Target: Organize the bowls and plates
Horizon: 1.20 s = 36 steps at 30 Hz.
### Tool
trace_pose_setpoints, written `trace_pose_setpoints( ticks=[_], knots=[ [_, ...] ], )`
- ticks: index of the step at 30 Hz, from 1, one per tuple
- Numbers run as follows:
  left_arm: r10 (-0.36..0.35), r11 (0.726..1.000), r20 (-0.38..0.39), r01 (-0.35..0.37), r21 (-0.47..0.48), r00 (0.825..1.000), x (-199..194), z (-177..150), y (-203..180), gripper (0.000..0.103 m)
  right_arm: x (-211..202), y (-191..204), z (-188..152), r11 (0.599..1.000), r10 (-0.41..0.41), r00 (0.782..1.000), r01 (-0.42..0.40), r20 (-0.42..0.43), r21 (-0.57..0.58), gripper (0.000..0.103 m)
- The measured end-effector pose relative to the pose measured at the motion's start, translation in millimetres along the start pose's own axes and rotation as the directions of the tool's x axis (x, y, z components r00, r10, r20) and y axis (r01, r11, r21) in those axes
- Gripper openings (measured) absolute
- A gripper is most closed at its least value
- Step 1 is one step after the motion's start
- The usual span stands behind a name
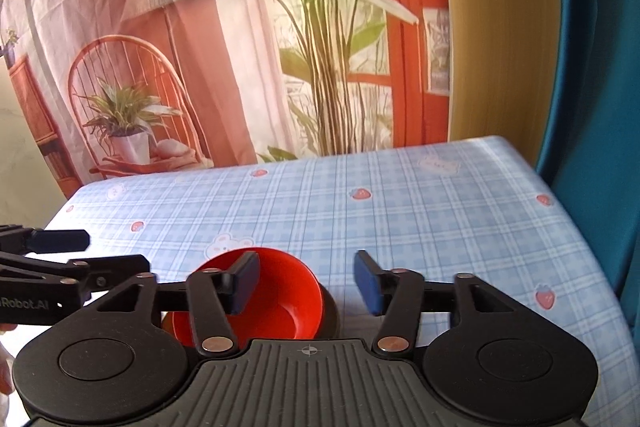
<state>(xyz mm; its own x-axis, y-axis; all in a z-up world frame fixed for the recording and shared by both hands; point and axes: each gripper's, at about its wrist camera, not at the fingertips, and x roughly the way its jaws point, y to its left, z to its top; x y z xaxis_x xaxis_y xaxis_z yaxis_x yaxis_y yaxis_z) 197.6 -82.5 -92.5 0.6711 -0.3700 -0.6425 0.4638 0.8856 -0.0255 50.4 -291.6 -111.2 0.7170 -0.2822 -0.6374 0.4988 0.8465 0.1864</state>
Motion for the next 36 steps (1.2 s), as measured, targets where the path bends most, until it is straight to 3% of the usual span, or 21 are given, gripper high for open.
trace_pose_setpoints(
  ticks=[2,7,10,13,19,27,30,36],
  knots=[
    [0.028,1.0,0.021,-0.028,-0.005,0.999,-9.6,1.0,1.6,0.098,-7.3,2.9,1.8,1.0,-0.002,1.0,0.003,0.019,-0.017,0.064],
    [0.086,0.996,0.054,-0.084,-0.023,0.995,-31.8,0.3,7.0,0.103,-24.9,11.9,5.8,0.999,-0.009,0.999,0.011,0.052,-0.048,0.094],
    [0.134,0.991,0.081,-0.133,-0.012,0.988,-46.7,-0.3,6.8,0.103,-34.7,17.4,7.2,0.998,-0.003,0.998,0.007,0.067,-0.062,0.102],
    [0.189,0.982,0.11,-0.191,0.005,0.976,-62.2,-0.8,5.1,0.103,-45.3,24.1,8.7,0.998,0.003,0.997,0.003,0.079,-0.067,0.103],
    [0.238,0.971,0.149,-0.24,-0.004,0.96,-100.2,-4.5,4.1,0.103,-68.2,44.9,8.6,0.995,0.007,0.994,0.003,0.107,-0.097,0.103],
    [0.301,0.953,0.176,-0.289,-0.091,0.937,-160.8,-18.1,8.5,0.103,-112.0,68.0,5.3,0.996,0.041,0.986,-0.027,0.159,-0.085,0.103],
    [0.298,0.952,0.176,-0.279,-0.128,0.938,-181.1,-25.1,14.5,0.103,-129.1,74.9,-0.1,0.996,0.037,0.983,-0.021,0.182,-0.084,0.103],
    [0.366,0.93,0.235,-0.361,-0.065,0.9,-221.2,-38.3,4.9,0.103,-164.3,86.0,-16.8,0.998,0.013,0.971,0.0,0.24,-0.057,0.103]
  ],
)
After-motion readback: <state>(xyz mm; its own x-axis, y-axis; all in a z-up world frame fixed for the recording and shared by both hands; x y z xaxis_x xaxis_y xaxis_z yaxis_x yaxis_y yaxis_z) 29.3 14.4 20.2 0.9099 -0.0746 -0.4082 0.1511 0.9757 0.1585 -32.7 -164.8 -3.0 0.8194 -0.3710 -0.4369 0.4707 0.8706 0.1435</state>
